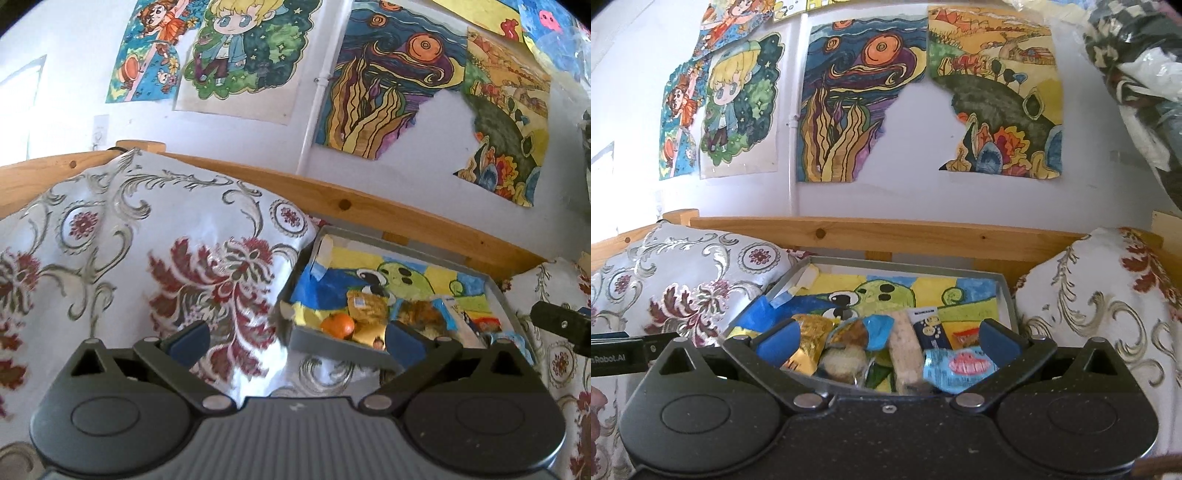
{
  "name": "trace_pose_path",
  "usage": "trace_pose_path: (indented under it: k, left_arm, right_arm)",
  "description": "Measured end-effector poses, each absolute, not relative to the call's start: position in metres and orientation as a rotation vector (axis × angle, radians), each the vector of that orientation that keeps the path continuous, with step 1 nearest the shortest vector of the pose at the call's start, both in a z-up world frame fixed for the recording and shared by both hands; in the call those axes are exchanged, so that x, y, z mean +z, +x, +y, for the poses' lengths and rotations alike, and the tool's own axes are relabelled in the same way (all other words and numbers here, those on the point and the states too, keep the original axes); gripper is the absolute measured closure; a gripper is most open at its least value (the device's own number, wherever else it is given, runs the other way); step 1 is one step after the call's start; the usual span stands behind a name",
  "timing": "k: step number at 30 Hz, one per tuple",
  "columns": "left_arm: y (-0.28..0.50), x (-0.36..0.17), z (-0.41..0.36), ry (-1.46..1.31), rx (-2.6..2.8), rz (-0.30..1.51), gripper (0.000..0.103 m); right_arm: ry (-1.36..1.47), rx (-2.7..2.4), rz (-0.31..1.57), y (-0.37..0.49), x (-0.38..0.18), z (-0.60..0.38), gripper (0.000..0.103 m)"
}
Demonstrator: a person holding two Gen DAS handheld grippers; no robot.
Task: Organize snacks
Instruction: 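Lift both tools away from the tray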
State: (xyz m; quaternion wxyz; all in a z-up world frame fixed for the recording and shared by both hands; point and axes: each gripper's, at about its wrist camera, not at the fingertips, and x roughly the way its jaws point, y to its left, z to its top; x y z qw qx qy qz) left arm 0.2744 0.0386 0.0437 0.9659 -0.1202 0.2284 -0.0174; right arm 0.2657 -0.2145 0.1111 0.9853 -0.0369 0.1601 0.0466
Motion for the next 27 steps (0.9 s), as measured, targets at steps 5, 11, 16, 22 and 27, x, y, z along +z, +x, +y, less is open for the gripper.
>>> trace_pose_path:
  k: [5,11,16,22,27]
  left_arm:
    - [0.252,0.042,0.04,-0.228,-0.04,0.484,0.0]
    - [0.228,0.039,0.037,-0.211,-0.071,0.508,0.0]
    - [0.208,0.038,0.03,-0.171,-0.091,0.509,0.0]
    - [0.185,0.035,0.025,-0.157,-0.12,0.522,0.0]
    - [0.166,0.032,0.025,-0.138,-0.122,0.527,0.0]
  right_arm:
    - [-0.066,0.086,0.328,0.238,0.106,-0.216,0.001]
    - [-0.062,0.071,0.341,0.212,0.099,-0.221,0.001]
    - [-0.052,0.052,0.347,0.192,0.095,-0.226,0.001]
    - [-0.063,0.048,0.356,0.164,0.085,-0.225,0.001]
    - [-0.086,0.037,0.34,0.141,0.081,-0.223,0.001]
